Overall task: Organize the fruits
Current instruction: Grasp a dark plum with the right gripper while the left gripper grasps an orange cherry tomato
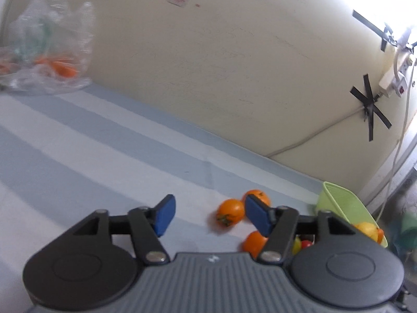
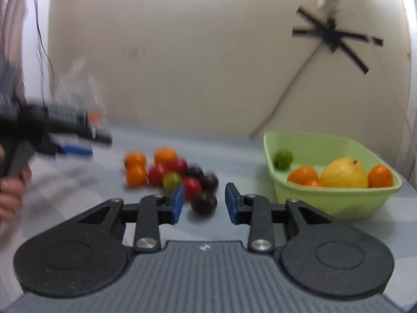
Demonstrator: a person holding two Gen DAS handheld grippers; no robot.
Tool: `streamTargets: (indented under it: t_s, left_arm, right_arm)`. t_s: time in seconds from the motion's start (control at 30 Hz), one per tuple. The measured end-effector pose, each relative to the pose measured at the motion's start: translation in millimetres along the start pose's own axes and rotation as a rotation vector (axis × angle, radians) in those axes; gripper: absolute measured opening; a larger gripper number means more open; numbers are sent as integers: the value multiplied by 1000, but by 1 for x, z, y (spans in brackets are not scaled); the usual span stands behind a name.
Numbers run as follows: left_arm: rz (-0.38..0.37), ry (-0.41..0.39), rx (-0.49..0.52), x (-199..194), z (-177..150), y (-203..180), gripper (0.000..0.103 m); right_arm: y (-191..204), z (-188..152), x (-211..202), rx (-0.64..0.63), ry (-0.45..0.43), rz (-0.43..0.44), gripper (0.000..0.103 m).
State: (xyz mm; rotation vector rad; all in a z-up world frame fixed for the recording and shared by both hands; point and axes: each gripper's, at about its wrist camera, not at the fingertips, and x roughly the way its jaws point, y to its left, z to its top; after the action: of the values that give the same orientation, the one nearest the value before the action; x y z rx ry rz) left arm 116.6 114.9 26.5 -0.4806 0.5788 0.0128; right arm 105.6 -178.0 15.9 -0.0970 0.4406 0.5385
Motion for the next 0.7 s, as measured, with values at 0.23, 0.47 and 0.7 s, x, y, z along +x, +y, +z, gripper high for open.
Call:
streamTargets:
  t_s: [0.23, 0.47, 0.7]
  left_arm:
    - [24, 83, 49, 48, 7, -15, 66]
    - [-10, 65, 101, 45, -7, -18, 32]
    - [-10, 39, 78, 23, -22, -16, 31]
  right_arm:
    - [-7, 8, 26, 98, 83, -13, 49]
    - [6, 8, 42, 55, 158, 16, 47]
    - [8, 7, 33, 44, 124, 27, 29]
